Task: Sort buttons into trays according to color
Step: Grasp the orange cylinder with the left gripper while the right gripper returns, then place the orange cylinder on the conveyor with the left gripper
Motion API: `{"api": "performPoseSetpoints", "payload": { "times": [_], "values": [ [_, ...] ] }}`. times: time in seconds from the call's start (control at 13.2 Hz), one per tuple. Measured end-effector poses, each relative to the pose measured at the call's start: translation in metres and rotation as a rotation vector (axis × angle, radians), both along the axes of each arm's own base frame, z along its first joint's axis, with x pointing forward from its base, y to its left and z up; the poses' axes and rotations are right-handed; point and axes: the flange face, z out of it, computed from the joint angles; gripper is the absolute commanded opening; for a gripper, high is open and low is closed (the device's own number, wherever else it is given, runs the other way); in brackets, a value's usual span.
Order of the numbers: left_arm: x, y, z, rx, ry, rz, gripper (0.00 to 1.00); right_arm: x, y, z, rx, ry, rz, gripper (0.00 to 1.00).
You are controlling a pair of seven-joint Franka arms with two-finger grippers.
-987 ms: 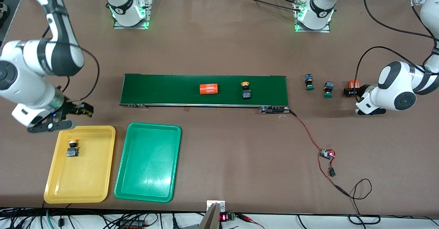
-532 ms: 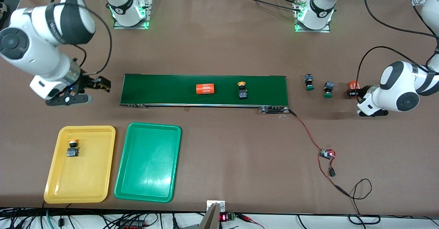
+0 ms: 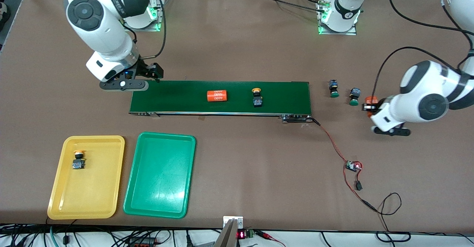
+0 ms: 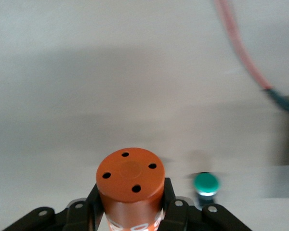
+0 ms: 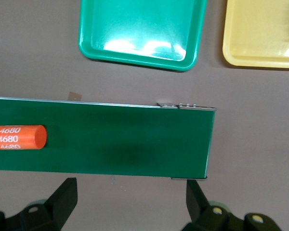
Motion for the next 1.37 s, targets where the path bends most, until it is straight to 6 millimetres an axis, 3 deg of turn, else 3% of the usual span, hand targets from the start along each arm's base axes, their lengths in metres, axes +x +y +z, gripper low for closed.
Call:
{"api": "performPoseSetpoints", "payload": {
  "times": [0.15,0.46,0.84,1.14,1.37],
  "values": [
    [0.002,-0.036,0.006,0.013,-0.004,0.051,0.23,0.001,0.000,0.001,0.003,-0.006,-0.001,1.00],
    [-0.001,-0.063,0.000,0.011,0.009,0.066,0.21,0.002,-0.003,0.001,0.004,-0.009,-0.006,1.00],
    [-0.017,-0.149,0.002,-0.073,0.031,-0.315,0.20,0.004,-0.007,0.000,0.004,-0.008,-0.014,1.00],
    [-0.057,-0.250,0.001,-0.138,0.068,-0.707,0.19,0.005,-0.011,0.000,0.003,-0.007,-0.021,1.00],
    [-0.075,-0.286,-0.003,-0.185,0.095,-0.999,0.24,0.005,-0.011,0.000,0.003,-0.007,-0.021,1.00]
  ]
}}
